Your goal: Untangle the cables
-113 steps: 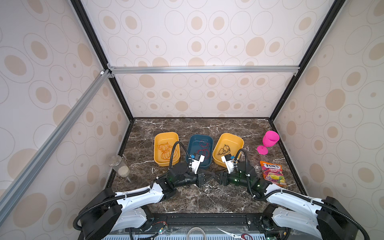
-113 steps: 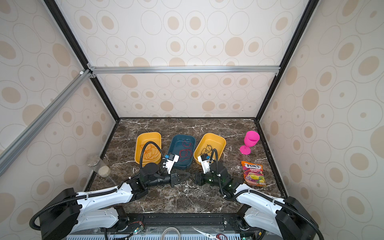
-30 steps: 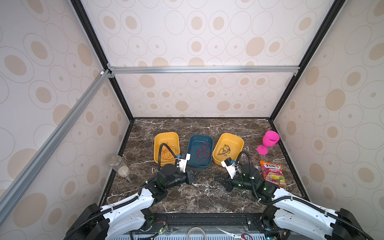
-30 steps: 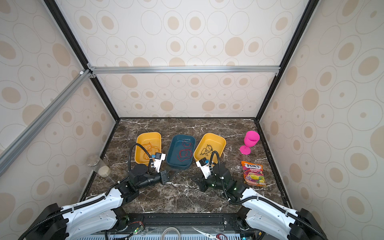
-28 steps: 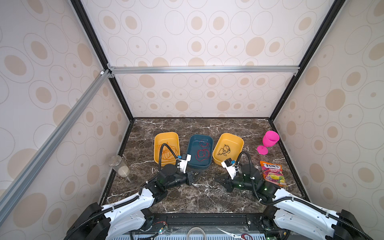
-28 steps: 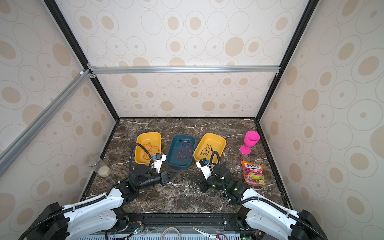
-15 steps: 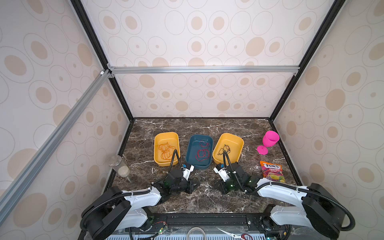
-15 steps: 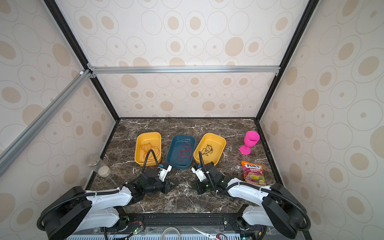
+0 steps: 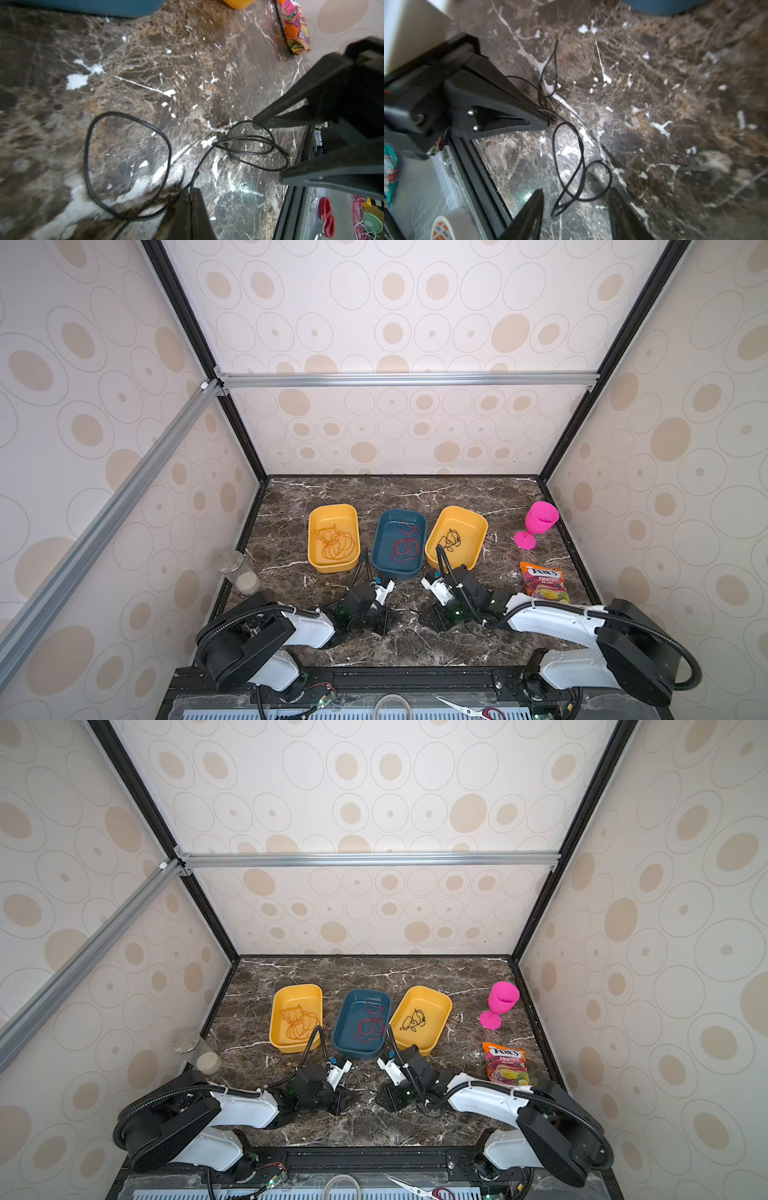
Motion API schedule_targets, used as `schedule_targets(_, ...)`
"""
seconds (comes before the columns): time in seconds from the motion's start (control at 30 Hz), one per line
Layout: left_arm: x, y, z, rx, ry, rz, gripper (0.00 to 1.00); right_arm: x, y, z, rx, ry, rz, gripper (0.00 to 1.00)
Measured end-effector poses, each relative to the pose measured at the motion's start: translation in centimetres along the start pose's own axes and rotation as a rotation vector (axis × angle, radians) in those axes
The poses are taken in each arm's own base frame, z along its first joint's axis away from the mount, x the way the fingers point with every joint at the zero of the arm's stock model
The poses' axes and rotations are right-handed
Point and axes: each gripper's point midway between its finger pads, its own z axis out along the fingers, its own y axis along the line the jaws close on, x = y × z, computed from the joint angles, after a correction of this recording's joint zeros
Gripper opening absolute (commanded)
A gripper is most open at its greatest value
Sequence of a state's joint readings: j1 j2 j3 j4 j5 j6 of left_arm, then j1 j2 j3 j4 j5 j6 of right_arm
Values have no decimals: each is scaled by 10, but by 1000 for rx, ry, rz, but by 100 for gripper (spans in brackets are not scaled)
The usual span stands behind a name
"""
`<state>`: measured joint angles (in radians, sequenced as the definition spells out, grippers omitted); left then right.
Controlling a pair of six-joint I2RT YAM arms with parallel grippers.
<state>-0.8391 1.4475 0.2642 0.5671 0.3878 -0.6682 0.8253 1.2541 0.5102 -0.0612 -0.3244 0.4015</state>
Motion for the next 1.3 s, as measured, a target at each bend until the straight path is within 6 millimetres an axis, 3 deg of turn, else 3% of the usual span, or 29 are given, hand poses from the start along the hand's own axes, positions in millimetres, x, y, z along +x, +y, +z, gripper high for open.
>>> schedule_targets(0.2, 0, 1, 0, -7, -5, 6, 0, -20, 0, -25, 22, -84, 33, 45)
schedule_targets(0.43, -1, 1, 0, -9, -7, 7, 0, -10, -10, -12, 51, -29, 107, 30)
schedule_targets(0.8, -3, 2, 0, -21, -18, 11, 0, 9, -2, 1, 8, 11, 112, 38)
schedule_targets(1.3, -5, -4, -2, -8, -27, 21, 0, 4, 0, 34, -13, 38, 115, 48)
